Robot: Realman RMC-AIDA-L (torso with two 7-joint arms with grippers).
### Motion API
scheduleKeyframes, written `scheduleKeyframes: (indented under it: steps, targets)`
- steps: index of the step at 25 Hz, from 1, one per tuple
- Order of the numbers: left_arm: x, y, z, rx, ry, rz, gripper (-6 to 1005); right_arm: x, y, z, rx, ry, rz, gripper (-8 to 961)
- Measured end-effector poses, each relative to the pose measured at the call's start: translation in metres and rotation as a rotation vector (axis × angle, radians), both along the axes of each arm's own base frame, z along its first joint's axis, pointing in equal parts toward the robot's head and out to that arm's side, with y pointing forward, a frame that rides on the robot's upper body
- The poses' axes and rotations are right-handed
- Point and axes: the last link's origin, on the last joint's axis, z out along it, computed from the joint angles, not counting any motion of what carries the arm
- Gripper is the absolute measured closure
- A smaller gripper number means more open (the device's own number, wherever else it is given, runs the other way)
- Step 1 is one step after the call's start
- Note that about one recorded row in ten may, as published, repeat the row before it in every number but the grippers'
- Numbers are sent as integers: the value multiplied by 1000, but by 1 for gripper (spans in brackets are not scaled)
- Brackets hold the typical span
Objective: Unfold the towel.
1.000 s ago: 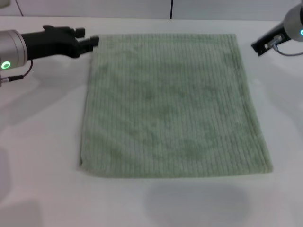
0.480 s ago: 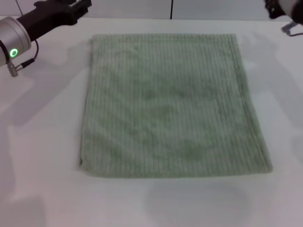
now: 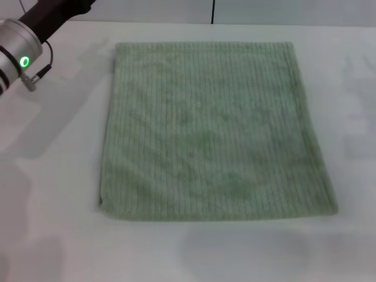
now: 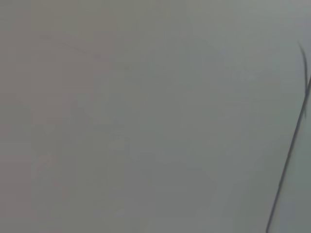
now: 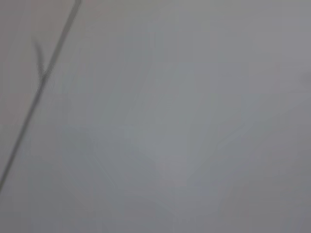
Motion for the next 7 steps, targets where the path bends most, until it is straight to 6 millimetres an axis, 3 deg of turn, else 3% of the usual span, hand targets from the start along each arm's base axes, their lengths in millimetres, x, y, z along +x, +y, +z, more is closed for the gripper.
scheduleKeyframes:
  steps: [4,5,7]
  targets:
    - [2,4,-7,47,29,-1,369,25,-12,3,50,85,0,638]
    - [3,5,-9,63,56,-7,345,39,-15,7,75,135,-31,638]
    - [2,5,-9,68,65,-7,345,45,-16,8,81,153,-46,638]
